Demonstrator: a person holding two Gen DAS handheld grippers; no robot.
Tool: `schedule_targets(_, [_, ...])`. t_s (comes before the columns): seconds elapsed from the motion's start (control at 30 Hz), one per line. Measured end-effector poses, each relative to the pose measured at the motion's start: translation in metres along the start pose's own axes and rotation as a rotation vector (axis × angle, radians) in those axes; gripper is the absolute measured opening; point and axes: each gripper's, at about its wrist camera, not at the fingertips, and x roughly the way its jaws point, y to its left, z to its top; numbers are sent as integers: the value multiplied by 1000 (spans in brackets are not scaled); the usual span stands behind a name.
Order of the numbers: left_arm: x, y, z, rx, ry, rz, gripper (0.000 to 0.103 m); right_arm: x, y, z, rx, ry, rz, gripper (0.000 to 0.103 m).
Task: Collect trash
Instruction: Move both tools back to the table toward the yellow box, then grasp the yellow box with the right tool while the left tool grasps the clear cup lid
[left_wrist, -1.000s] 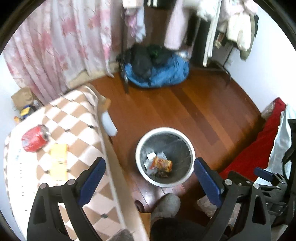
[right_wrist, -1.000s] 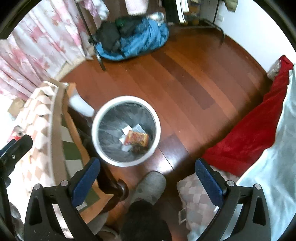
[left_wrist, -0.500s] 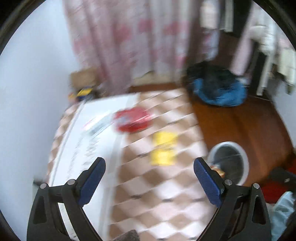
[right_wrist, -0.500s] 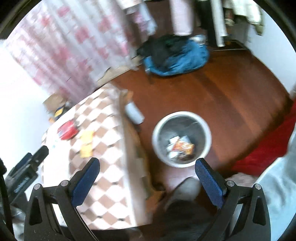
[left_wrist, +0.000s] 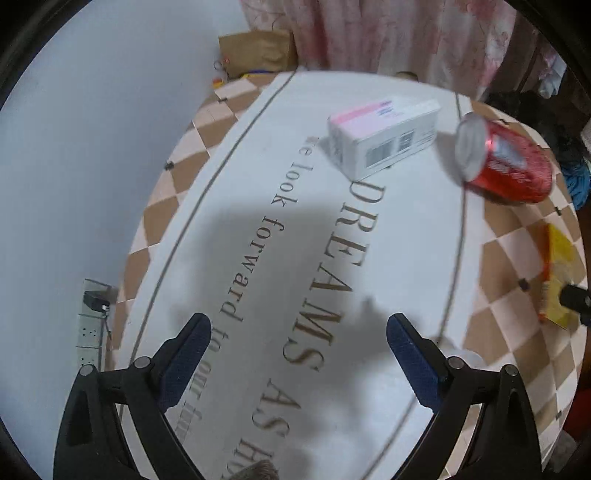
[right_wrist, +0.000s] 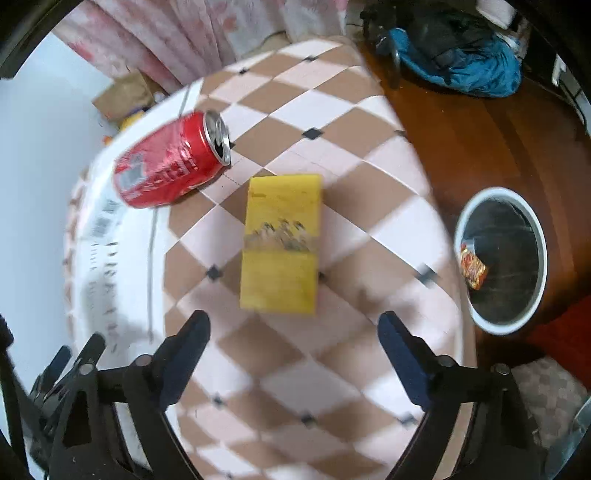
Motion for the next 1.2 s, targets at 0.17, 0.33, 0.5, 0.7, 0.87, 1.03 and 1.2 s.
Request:
schedule_targets(0.17, [10, 6, 2, 1, 26, -26, 97, 33, 28, 19, -47, 12, -76, 78])
schedule_targets(0.33, [0, 5, -4, -8, 26, -87, 97, 31, 48, 10, -172, -4, -121, 60])
schedule_targets(0.5, [-32, -5, -31, -5, -5, -216, 96, 17, 37, -28, -251, 0, -131, 60])
schedule_targets(0.7, [-44, -46, -53, 93, -4, -336, 96, 11, 3, -68, -223, 13, -122, 60])
schedule_targets(0.87, [-26, -69, -47, 130, 19, -309, 71, 10, -8, -78, -181, 2, -115, 60])
schedule_targets(1.03, [-22, -75, -45, 142, 6, -287, 37, 10, -16, -80, -151, 4, -105, 60])
schedule_targets(1.2, [-34, -76, -46, 165, -47, -266, 37, 6, -16, -81, -145, -13, -98, 60])
